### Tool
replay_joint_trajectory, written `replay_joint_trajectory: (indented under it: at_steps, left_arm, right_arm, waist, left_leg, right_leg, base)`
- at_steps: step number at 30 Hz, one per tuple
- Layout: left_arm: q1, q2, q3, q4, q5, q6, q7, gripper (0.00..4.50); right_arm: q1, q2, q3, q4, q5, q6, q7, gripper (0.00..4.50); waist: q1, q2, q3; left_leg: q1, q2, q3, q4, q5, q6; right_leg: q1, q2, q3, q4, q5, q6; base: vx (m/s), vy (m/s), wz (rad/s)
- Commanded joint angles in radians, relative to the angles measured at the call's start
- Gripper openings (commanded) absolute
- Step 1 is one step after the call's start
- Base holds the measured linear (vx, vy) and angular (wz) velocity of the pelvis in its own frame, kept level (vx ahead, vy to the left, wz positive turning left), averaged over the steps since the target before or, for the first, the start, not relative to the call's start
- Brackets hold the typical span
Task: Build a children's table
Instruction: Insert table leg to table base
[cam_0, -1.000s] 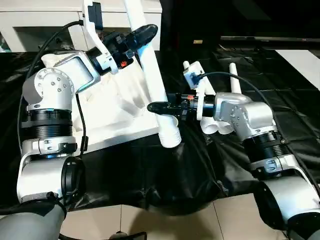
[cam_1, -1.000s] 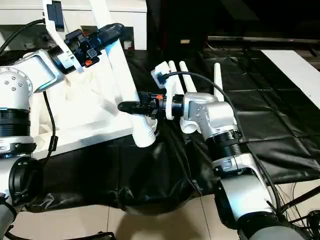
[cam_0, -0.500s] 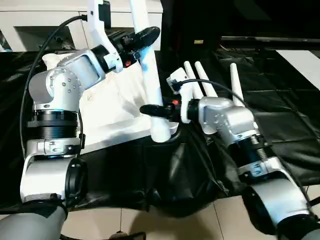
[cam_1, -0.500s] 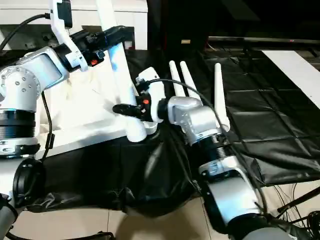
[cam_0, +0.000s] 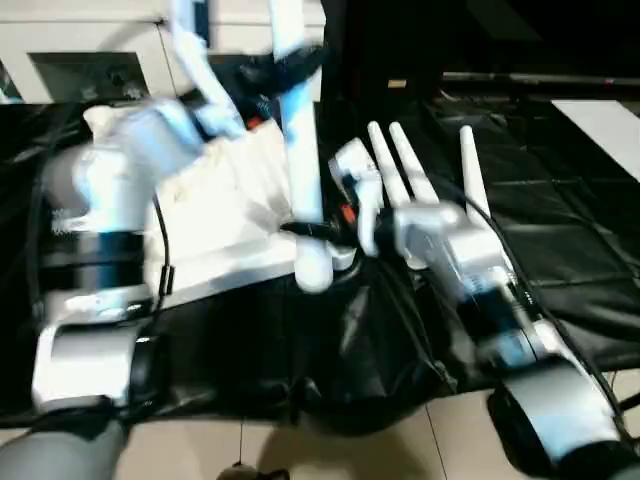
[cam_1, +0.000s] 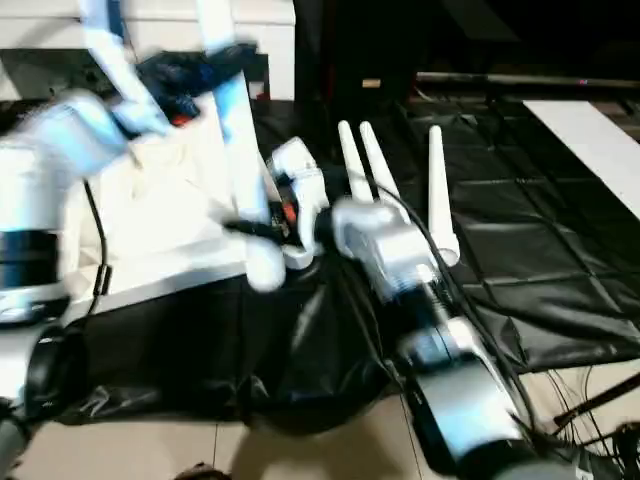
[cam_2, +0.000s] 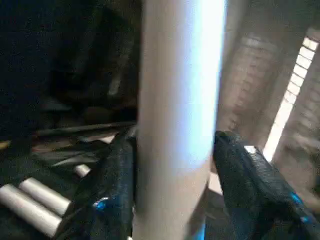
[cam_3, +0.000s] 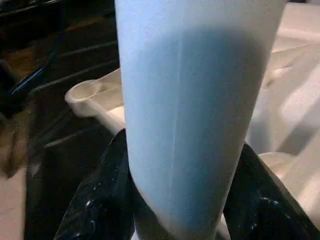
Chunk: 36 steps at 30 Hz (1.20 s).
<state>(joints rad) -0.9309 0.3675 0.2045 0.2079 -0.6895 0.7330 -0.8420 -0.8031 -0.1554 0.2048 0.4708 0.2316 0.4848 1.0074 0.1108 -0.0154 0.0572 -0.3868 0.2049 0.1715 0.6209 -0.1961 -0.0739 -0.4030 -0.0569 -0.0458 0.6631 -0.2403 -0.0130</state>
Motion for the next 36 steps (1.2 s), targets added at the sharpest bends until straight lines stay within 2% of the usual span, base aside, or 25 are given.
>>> replay_joint_trajectory:
  at_steps: [1, 2, 4, 6, 7, 12, 13, 17, 18, 22, 31, 33, 36]
  left_arm:
    - [0.016, 0.025, -0.049, -0.035, -0.023, -0.025, -0.137, 2.87]
    - [0.013, 0.05, -0.052, -0.022, -0.056, -0.003, -0.233, 2.88]
    - [0.009, 0.057, -0.047, -0.02, -0.08, 0.024, -0.268, 2.88]
    - [0.01, 0.061, -0.048, -0.023, -0.086, 0.031, -0.28, 2.7]
    - [0.014, 0.091, -0.083, -0.031, -0.078, 0.043, -0.336, 2.6]
    - [0.02, 0.123, -0.127, -0.037, -0.059, 0.057, -0.376, 2.4]
    - [0.031, 0.129, -0.158, -0.045, -0.029, 0.058, -0.369, 2.15]
    - [0.036, 0.119, -0.173, -0.042, -0.019, 0.07, -0.352, 2.06]
    - [0.034, 0.118, -0.172, -0.034, -0.018, 0.07, -0.352, 1.79]
    - [0.018, 0.115, -0.156, 0.015, -0.019, 0.07, -0.325, 1.7]
    - [0.016, 0.097, -0.124, 0.037, 0.002, 0.045, -0.264, 1.65]
    - [0.0, 0.082, -0.107, 0.049, 0.027, 0.026, -0.186, 1.65]
    - [-0.026, 0.065, -0.099, 0.064, 0.077, 0.008, -0.065, 1.64]
  right_arm:
    - [0.012, -0.016, 0.013, -0.048, 0.022, -0.008, 0.054, 1.81]
    - [0.039, -0.035, 0.028, -0.092, 0.049, -0.011, 0.122, 1.81]
    - [0.048, -0.044, 0.035, -0.105, 0.054, -0.018, 0.145, 1.81]
    - [0.051, -0.046, 0.036, -0.107, 0.051, -0.024, 0.15, 1.81]
    - [0.058, -0.052, 0.041, -0.113, 0.042, -0.036, 0.16, 1.81]
    - [0.065, -0.06, 0.044, -0.125, 0.039, -0.036, 0.167, 1.81]
    - [0.066, -0.065, 0.047, -0.126, 0.035, -0.038, 0.167, 1.81]
    - [0.065, -0.069, 0.051, -0.121, 0.028, -0.046, 0.162, 1.81]
    - [0.064, -0.069, 0.051, -0.119, 0.027, -0.047, 0.161, 1.81]
    - [0.06, -0.068, 0.05, -0.112, 0.024, -0.055, 0.16, 1.81]
    - [0.054, -0.069, 0.053, -0.106, 0.022, -0.068, 0.155, 1.8]
    - [0.049, -0.063, 0.04, -0.11, 0.034, -0.045, 0.142, 2.5]
    - [0.042, -0.048, 0.019, -0.105, 0.016, -0.074, 0.075, 2.62]
  waist:
    - [0.004, 0.002, -0.081]
    - [0.005, 0.006, -0.081]
    - [0.006, 0.012, -0.08]
    - [0.003, 0.01, -0.079]
    - [0.004, 0.014, -0.08]
    - [0.002, 0.016, -0.078]
    - [0.002, 0.017, -0.078]
    - [0.0, 0.015, -0.077]
    - [0.001, 0.013, -0.077]
    - [0.001, 0.011, -0.077]
    - [0.002, 0.009, -0.079]
    - [0.001, 0.009, -0.079]
    - [0.0, 0.006, -0.078]
  left_leg:
    - [0.016, 0.016, -0.001, -0.056, 0.05, 0.035]
    - [0.016, 0.017, -0.001, -0.057, 0.04, 0.032]
    - [0.018, 0.018, -0.002, -0.057, 0.027, 0.028]
    - [0.018, 0.018, -0.002, -0.059, 0.013, 0.02]
    - [0.02, 0.018, -0.003, -0.06, 0.005, 0.016]
    - [0.021, 0.018, -0.004, -0.064, -0.022, -0.007]
    - [0.021, 0.02, -0.005, -0.065, -0.024, -0.01]
    - [0.02, 0.018, -0.004, -0.065, -0.031, -0.016]
    - [0.019, 0.018, -0.004, -0.065, -0.029, -0.015]
    - [0.019, 0.017, -0.004, -0.065, -0.031, -0.013]
    - [0.017, 0.017, -0.004, -0.063, -0.013, 0.0]
    - [0.017, 0.018, -0.004, -0.064, -0.018, -0.002]
    - [0.018, 0.018, -0.005, -0.064, -0.021, -0.008]
  right_leg:
    - [0.072, -0.067, 0.041, -0.048, 0.281, -0.26]
    - [0.072, -0.067, 0.04, -0.048, 0.268, -0.26]
    - [0.069, -0.067, 0.039, -0.047, 0.257, -0.263]
    - [0.068, -0.068, 0.039, -0.05, 0.243, -0.272]
    - [0.067, -0.068, 0.039, -0.051, 0.233, -0.273]
    - [0.067, -0.069, 0.04, -0.056, 0.193, -0.264]
    - [0.067, -0.069, 0.04, -0.056, 0.188, -0.261]
    - [0.068, -0.07, 0.041, -0.058, 0.176, -0.259]
    - [0.069, -0.07, 0.042, -0.057, 0.178, -0.259]
    - [0.068, -0.068, 0.042, -0.058, 0.166, -0.257]
    - [0.069, -0.069, 0.041, -0.056, 0.191, -0.262]
    - [0.069, -0.07, 0.041, -0.057, 0.184, -0.261]
    - [0.069, -0.07, 0.042, -0.059, 0.177, -0.254]
  base:
    - [0.0, 0.0, 0.0]
    - [0.0, 0.0, 0.0]
    - [0.0, 0.0, 0.0]
    - [0.0, 0.0, 0.0]
    - [0.0, 0.0, 0.0]
    - [0.0, 0.0, 0.0]
    - [0.0, 0.0, 0.0]
    - [0.0, 0.0, 0.0]
    - [0.0, 0.0, 0.0]
    - [0.0, 0.0, 0.0]
    - [0.0, 0.0, 0.0]
    - [0.0, 0.0, 0.0]
    - [0.0, 0.0, 0.0]
